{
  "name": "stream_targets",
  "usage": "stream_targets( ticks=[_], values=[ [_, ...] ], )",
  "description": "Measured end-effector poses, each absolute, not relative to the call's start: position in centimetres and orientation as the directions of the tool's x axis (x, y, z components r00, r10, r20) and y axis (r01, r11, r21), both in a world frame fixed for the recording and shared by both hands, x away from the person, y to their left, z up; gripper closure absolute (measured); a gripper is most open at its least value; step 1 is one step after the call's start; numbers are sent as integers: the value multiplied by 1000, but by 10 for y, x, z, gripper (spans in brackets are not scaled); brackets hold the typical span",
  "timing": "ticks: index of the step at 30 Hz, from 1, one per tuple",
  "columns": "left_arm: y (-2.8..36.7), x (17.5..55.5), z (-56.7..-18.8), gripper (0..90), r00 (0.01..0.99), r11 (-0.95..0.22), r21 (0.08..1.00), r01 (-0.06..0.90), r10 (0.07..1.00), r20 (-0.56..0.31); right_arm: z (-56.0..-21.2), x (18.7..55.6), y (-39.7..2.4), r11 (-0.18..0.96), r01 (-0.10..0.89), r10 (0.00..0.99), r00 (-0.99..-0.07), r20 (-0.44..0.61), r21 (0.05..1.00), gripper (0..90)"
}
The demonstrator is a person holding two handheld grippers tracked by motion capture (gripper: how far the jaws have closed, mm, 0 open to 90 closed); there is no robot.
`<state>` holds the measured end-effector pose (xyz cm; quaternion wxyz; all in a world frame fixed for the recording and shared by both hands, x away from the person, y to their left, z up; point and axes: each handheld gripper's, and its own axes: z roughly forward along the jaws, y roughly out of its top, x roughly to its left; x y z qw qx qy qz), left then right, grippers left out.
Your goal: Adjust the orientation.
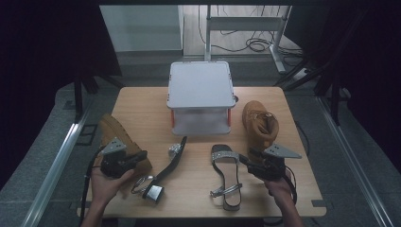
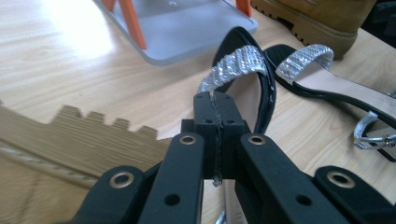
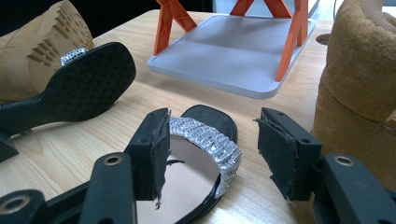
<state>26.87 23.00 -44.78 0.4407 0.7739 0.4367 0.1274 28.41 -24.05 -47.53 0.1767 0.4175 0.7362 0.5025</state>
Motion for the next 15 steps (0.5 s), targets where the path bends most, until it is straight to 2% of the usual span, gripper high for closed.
stream_targets(
  ticks=[15],
  values=[
    [205,272,-461,900,622,-292,754,589,760,-192,-478,285,-237,163,446,795,-588,151,880,437]
  ],
)
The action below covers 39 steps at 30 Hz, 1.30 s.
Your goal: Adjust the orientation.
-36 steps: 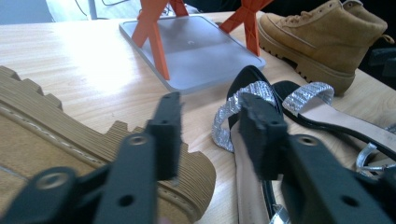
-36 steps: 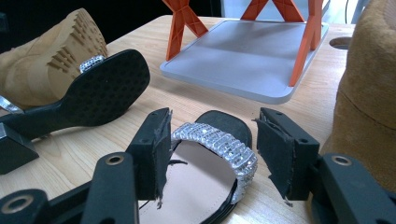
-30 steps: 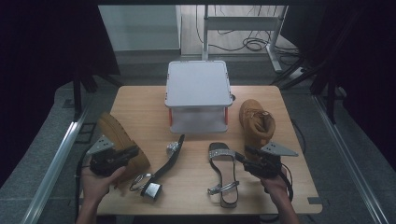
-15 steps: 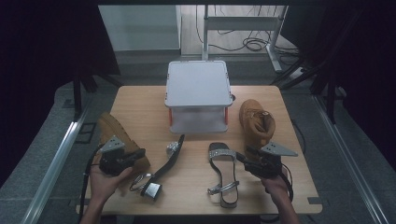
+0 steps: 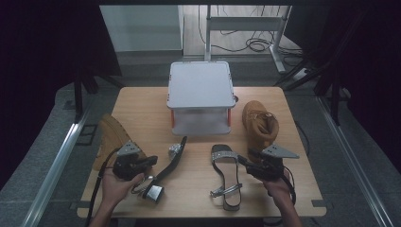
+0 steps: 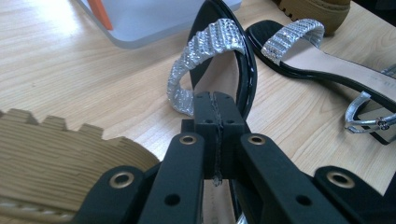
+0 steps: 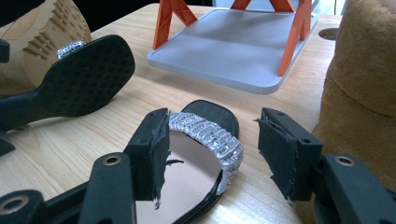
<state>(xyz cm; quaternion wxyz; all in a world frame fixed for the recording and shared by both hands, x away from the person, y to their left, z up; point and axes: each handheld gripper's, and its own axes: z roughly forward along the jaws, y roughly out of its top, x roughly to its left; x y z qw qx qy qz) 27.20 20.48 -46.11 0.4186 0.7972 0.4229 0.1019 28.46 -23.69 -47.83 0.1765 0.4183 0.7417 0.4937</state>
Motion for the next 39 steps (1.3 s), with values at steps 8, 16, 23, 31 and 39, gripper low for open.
stream_targets(
  ticks=[8,16,23,31,39],
  values=[
    [190,275,-468,900,638,-324,741,589,749,-179,-480,284,-233,186,436,786,-604,133,880,431],
    [181,278,-473,900,652,-361,721,592,740,-165,-480,283,-233,187,430,784,-607,130,883,430],
    [174,282,-478,900,665,-393,703,593,731,-153,-479,281,-230,209,399,770,-630,102,893,424],
    [170,281,-479,900,664,-402,698,592,735,-140,-479,278,-226,246,360,747,-662,61,900,417],
    [169,279,-479,900,661,-404,700,589,739,-129,-479,278,-225,263,354,751,-659,40,897,409]
  ],
)
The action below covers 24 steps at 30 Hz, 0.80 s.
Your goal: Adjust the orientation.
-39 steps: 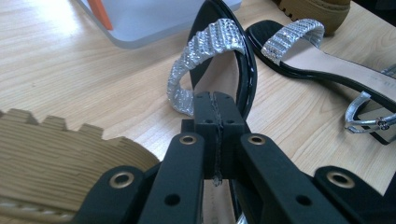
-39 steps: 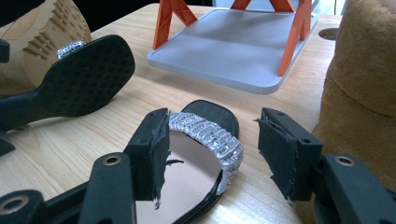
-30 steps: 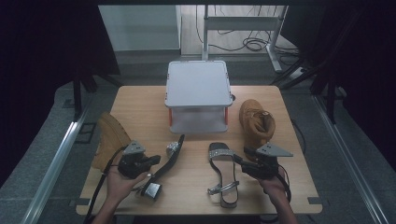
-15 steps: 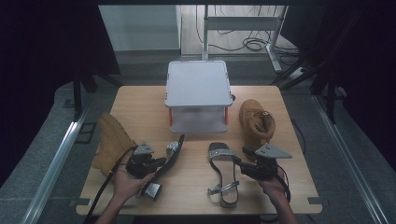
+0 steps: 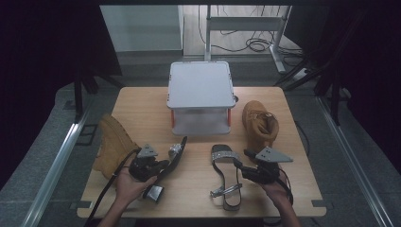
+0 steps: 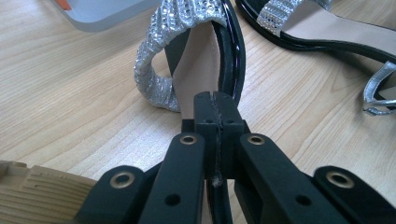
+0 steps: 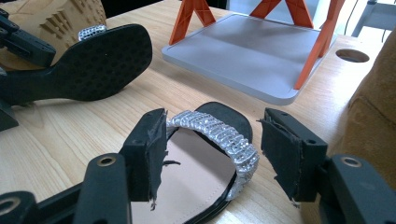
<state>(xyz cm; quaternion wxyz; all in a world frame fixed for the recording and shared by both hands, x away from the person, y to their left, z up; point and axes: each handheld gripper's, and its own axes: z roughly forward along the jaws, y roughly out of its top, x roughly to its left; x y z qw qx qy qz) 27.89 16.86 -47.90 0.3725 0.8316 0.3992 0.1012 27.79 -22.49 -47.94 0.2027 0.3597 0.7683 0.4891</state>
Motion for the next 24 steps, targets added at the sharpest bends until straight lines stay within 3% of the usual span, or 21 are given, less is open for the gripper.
stream_targets(
  ticks=[15,24],
  values=[
    [157,270,-478,900,666,-417,701,579,737,-112,-479,279,-231,249,359,760,-648,48,899,407],
    [118,261,-491,900,716,-482,650,587,685,-138,-479,279,-235,244,363,767,-639,50,899,407]
  ],
)
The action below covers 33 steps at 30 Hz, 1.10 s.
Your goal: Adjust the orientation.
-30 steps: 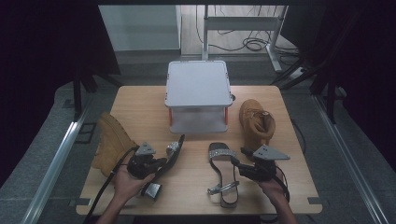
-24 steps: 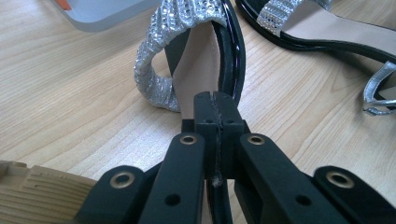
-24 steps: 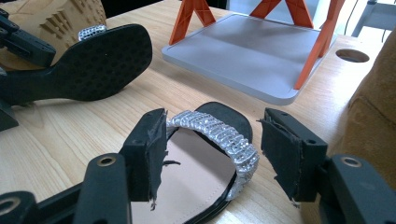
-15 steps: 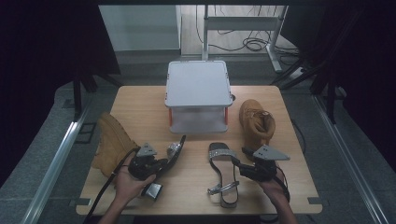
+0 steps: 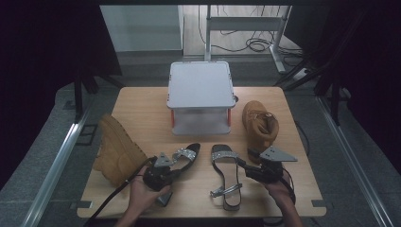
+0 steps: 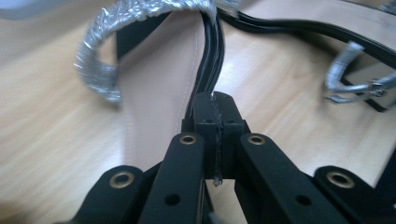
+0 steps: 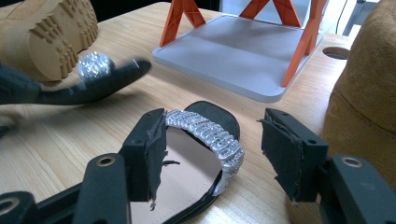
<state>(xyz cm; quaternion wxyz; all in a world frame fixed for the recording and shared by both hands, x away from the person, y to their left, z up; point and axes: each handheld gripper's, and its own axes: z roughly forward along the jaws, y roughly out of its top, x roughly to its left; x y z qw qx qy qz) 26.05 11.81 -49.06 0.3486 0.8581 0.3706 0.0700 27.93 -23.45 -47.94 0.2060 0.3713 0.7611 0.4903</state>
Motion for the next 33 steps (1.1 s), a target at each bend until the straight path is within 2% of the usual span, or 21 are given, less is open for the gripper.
stream_targets(
  ticks=[6,27,33],
  values=[
    [97,257,-499,885,739,-528,624,577,663,-122,-480,279,-235,248,364,767,-639,47,898,405],
    [106,253,-493,886,747,-528,629,571,652,-130,-481,280,-236,242,369,773,-633,52,897,405],
    [116,260,-483,830,734,-479,678,558,665,-134,-477,277,-234,231,383,755,-650,83,894,443]
  ],
)
